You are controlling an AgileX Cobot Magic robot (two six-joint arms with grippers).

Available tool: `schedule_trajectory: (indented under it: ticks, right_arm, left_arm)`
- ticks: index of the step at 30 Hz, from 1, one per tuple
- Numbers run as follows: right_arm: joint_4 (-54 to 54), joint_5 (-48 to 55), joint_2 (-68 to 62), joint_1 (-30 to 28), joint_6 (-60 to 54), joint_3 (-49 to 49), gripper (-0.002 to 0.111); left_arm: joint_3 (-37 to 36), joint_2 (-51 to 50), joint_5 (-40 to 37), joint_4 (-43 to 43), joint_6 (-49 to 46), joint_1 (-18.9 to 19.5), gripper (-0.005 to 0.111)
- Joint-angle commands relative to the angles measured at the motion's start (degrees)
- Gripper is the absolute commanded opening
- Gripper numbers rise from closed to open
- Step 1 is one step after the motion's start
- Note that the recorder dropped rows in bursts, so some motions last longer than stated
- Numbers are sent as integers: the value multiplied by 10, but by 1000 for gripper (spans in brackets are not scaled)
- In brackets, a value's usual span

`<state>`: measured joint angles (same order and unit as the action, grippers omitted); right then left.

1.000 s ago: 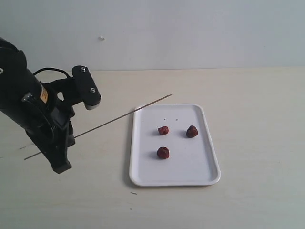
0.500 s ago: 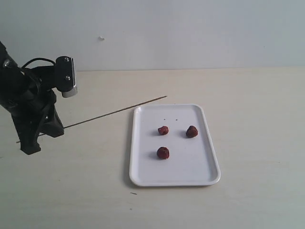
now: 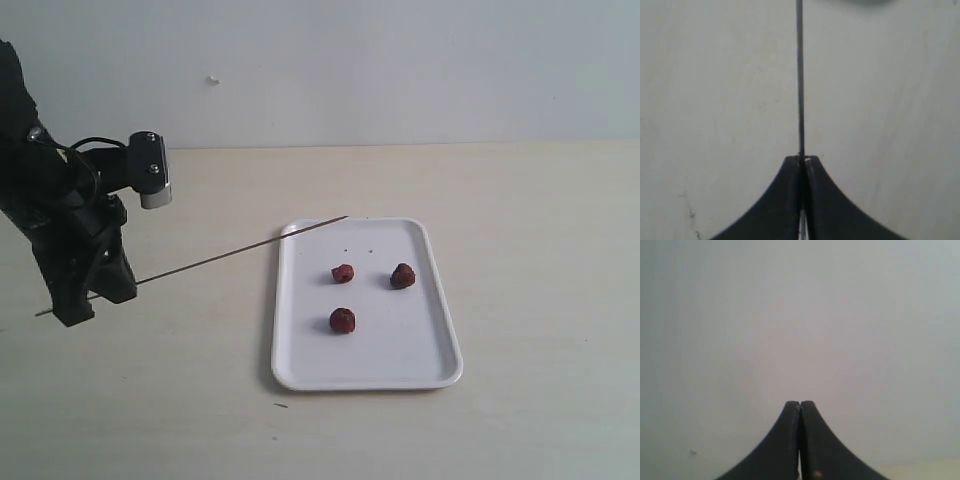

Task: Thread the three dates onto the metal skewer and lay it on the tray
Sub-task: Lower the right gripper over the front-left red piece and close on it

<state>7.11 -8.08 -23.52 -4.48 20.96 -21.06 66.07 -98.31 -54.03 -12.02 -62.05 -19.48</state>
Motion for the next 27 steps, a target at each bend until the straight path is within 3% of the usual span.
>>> schedule_trajectory:
  ticks: [1, 4, 6, 9, 11, 18, 20, 24, 27]
  right_arm:
    - [26, 123, -178, -2, -2, -126, 0]
    - [19, 255, -313, -2, -15, -229, 0]
    - [-38, 341, -400, -2, -93, -302, 0]
    - [-222, 530, -577, -2, -362, -456, 2]
    - [-255, 636, -665, -2, -471, -530, 6]
    - [-227, 661, -822, 93, -730, -618, 12]
    - [-224, 652, -852, 114, -726, -648, 12]
    - [-130, 696, -931, 152, -467, -744, 12]
    - [-110, 725, -962, 169, -372, -789, 12]
  left_arm:
    - [5, 1, -5, -5, 13, 2, 0]
    - [5, 1, -5, -5, 13, 2, 0]
    - [5, 1, -5, 10, 14, 2, 0]
    - [5, 1, -5, 26, 14, 9, 0]
    - [5, 1, -5, 27, 14, 21, 0]
    - [5, 1, -5, 23, 13, 49, 0]
    - [5, 0, -5, 11, 6, 49, 0]
    - [5, -1, -5, 10, 36, 55, 0]
    - [5, -1, -6, 12, 57, 70, 0]
